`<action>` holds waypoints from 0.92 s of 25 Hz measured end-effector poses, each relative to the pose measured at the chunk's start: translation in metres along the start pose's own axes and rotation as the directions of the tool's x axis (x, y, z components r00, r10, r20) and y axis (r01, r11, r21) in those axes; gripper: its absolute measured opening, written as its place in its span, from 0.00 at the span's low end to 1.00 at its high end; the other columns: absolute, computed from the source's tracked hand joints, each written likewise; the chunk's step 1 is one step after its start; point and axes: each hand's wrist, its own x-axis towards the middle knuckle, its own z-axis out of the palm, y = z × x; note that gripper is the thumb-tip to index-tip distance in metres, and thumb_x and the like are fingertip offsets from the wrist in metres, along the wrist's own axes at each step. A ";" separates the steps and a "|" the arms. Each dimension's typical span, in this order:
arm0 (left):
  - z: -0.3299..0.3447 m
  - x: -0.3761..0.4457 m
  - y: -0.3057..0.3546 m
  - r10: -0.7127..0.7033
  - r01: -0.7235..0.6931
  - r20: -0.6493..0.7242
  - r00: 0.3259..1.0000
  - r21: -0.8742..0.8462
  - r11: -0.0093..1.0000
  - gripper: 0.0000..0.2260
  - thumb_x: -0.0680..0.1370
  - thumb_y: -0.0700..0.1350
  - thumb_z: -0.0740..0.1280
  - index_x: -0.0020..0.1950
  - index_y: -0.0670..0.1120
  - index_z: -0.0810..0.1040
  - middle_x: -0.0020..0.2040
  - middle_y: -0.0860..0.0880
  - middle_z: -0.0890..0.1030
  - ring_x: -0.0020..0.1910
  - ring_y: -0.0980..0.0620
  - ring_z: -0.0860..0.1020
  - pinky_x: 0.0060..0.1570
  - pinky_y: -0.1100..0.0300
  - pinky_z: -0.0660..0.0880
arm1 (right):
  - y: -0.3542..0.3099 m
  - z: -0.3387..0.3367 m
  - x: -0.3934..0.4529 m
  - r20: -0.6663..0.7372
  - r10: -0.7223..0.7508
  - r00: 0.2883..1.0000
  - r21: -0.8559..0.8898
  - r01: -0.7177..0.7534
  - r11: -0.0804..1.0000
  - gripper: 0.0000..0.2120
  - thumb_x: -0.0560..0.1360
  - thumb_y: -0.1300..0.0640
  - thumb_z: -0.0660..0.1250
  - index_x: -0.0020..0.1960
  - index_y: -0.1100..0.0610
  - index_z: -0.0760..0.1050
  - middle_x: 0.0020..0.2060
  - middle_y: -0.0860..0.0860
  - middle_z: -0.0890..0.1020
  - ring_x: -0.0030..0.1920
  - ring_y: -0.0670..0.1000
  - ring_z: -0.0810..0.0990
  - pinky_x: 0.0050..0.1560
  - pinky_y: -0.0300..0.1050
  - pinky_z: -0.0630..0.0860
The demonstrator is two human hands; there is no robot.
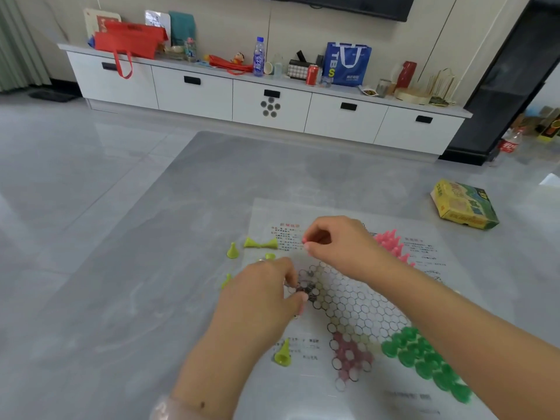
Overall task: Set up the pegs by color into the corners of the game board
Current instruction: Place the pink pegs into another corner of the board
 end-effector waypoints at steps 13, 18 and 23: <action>0.025 0.004 0.010 -0.066 0.079 -0.052 0.996 0.313 0.947 0.09 0.74 0.52 0.63 0.47 0.48 0.76 0.51 0.51 0.73 0.53 0.50 0.71 0.45 0.60 0.68 | 0.035 -0.035 -0.026 -0.049 0.081 0.996 0.114 -0.075 0.991 0.04 0.73 0.60 0.66 0.46 0.55 0.78 0.41 0.45 0.81 0.30 0.35 0.76 0.21 0.23 0.63; 0.027 0.008 0.009 -0.043 0.061 -0.065 0.997 0.309 0.949 0.08 0.75 0.49 0.63 0.44 0.46 0.78 0.47 0.51 0.75 0.43 0.52 0.71 0.37 0.61 0.68 | 0.044 -0.042 -0.030 -0.075 0.099 0.992 0.145 -0.087 0.986 0.02 0.72 0.59 0.67 0.44 0.54 0.77 0.42 0.45 0.82 0.41 0.41 0.80 0.28 0.28 0.71; 0.011 0.006 0.026 -0.008 0.001 -0.026 1.000 -0.258 0.966 0.06 0.73 0.52 0.67 0.40 0.52 0.79 0.34 0.63 0.78 0.30 0.66 0.72 0.27 0.73 0.67 | 0.050 -0.063 -0.036 -0.117 0.141 0.983 0.189 -0.118 0.975 0.01 0.72 0.57 0.67 0.43 0.53 0.75 0.41 0.48 0.82 0.33 0.45 0.79 0.31 0.42 0.77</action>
